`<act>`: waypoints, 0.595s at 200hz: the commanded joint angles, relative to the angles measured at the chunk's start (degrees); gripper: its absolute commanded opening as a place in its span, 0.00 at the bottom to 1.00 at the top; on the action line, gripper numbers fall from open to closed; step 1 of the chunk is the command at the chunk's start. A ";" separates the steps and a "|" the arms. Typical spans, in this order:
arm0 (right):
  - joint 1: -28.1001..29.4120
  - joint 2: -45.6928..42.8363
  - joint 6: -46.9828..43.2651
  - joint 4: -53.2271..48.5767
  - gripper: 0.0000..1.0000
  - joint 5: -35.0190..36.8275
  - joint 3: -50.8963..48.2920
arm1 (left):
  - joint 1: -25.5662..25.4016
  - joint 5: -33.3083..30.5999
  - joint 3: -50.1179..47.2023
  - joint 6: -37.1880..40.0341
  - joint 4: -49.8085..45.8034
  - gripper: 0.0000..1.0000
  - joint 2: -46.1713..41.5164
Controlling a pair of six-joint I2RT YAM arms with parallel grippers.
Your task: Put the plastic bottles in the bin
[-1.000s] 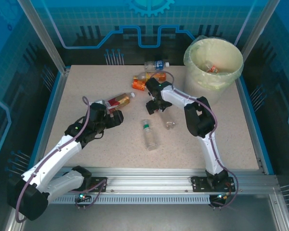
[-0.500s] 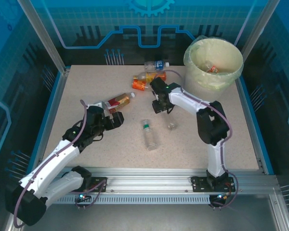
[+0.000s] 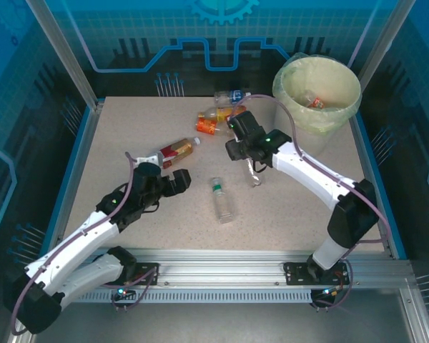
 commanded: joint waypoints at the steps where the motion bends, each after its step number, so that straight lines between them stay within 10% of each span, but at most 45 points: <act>1: 0.92 -5.27 0.54 3.97 0.39 3.60 -0.99 | -2.80 -3.03 -1.43 -1.11 4.29 0.99 -0.62; 119: -12.89 -17.86 4.64 14.08 0.34 -3.40 0.37 | -8.67 -2.22 -2.53 -9.47 5.92 0.99 2.13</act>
